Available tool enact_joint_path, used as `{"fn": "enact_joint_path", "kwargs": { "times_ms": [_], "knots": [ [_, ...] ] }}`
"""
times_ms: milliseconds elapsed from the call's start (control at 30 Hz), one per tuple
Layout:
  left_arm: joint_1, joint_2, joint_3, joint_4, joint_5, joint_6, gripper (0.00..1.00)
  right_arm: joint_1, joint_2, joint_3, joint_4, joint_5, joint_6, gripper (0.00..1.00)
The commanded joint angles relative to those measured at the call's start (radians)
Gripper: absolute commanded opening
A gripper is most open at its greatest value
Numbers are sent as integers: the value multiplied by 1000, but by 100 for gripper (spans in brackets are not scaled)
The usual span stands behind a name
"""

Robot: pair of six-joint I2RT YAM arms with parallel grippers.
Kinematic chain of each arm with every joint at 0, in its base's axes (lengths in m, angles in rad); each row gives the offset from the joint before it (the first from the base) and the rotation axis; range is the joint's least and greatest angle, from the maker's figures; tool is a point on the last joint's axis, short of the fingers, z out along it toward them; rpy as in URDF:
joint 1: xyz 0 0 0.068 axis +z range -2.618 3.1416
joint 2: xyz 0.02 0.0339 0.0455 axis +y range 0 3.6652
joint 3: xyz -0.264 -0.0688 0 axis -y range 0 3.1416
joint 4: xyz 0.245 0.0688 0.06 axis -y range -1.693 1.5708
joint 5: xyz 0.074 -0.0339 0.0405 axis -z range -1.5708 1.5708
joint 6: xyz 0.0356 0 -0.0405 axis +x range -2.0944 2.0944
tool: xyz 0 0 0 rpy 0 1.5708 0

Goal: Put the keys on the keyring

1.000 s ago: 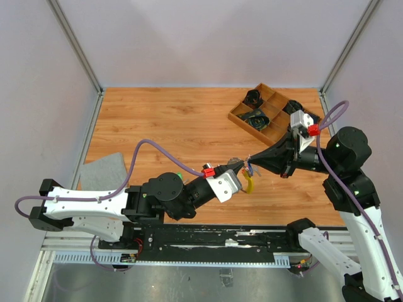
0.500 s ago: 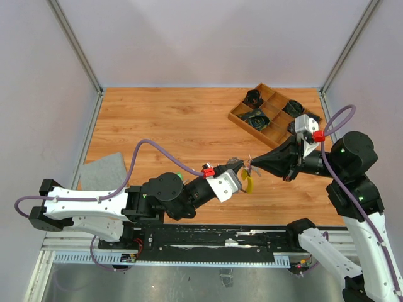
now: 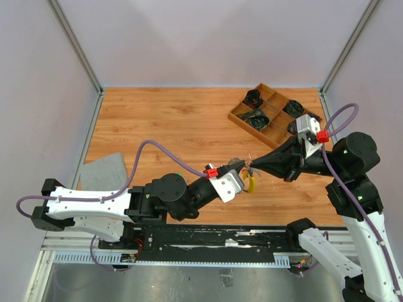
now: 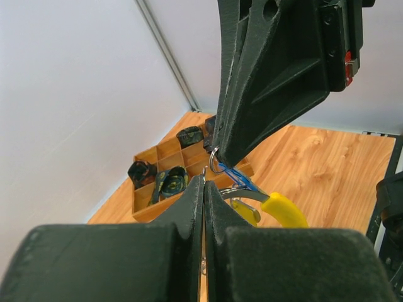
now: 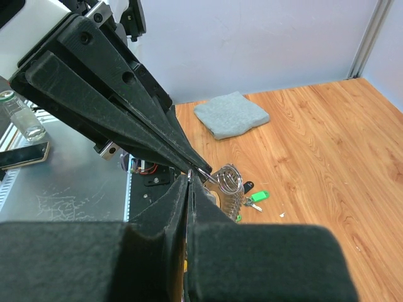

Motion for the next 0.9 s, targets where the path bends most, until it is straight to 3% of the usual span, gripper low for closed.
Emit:
{"fn": "enact_joint_path", "kwargs": {
  "times_ms": [0,867],
  "knots": [
    [-15,-4,30,58,-8,2,0,8,2,-14,35,4,19,1],
    [-14,-10,21,67,-4,7,1,8,12,-11,-36,117,3,1]
  ]
}}
